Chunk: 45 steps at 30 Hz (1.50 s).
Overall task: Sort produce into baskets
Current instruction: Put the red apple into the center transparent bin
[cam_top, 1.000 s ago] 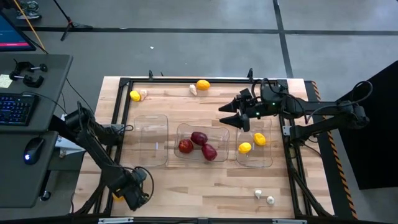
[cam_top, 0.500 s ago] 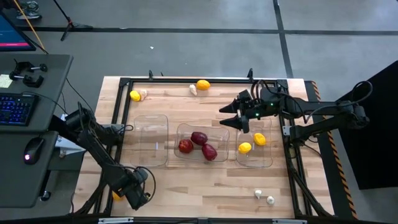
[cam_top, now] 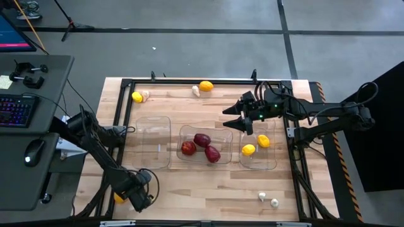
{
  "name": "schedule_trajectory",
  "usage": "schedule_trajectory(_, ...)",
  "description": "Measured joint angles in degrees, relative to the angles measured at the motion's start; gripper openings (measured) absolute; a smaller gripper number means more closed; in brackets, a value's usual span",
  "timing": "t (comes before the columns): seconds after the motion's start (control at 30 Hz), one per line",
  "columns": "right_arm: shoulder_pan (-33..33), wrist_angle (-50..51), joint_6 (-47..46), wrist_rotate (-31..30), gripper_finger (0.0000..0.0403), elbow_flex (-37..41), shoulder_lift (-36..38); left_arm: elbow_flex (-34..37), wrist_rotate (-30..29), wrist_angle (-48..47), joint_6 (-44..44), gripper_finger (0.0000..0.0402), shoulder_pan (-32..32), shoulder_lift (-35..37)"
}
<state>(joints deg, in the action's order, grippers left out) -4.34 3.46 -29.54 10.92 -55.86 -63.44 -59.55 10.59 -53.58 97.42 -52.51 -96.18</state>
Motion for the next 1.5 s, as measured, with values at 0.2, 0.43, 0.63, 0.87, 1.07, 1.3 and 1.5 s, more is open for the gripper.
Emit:
schedule_trajectory(0.2,0.0,0.2,0.03,-0.02,0.0353,0.0,0.0,-0.07,0.42,0.5,-1.98,0.0322,0.71,0.15)
schedule_trajectory(0.43,0.0,0.18,1.12,-0.04,0.0353,0.0,0.0,-0.11,-3.64,0.67,-2.04,0.0323,0.63,0.2)
schedule_trajectory(0.63,0.0,0.19,1.1,-0.04,0.0353,0.0,0.0,1.53,-5.95,1.24,-1.05,0.0323,1.18,0.31)
schedule_trajectory(0.87,0.0,0.19,1.09,-0.04,0.0353,0.0,0.0,2.71,-2.33,1.26,-2.87,0.0323,0.92,0.31)
schedule_trajectory(1.07,0.0,0.2,1.09,-0.04,0.0353,0.0,0.0,2.71,-1.48,1.31,-4.4,0.0316,0.92,0.33)
schedule_trajectory(1.3,0.0,0.2,1.09,-0.02,0.0353,0.0,0.0,0.0,0.72,0.8,-9.67,0.0235,0.54,2.23)
schedule_trajectory(1.5,0.0,0.42,1.09,-0.04,0.0353,0.0,0.0,-5.58,-9.01,0.16,-13.06,0.022,-0.22,10.94)
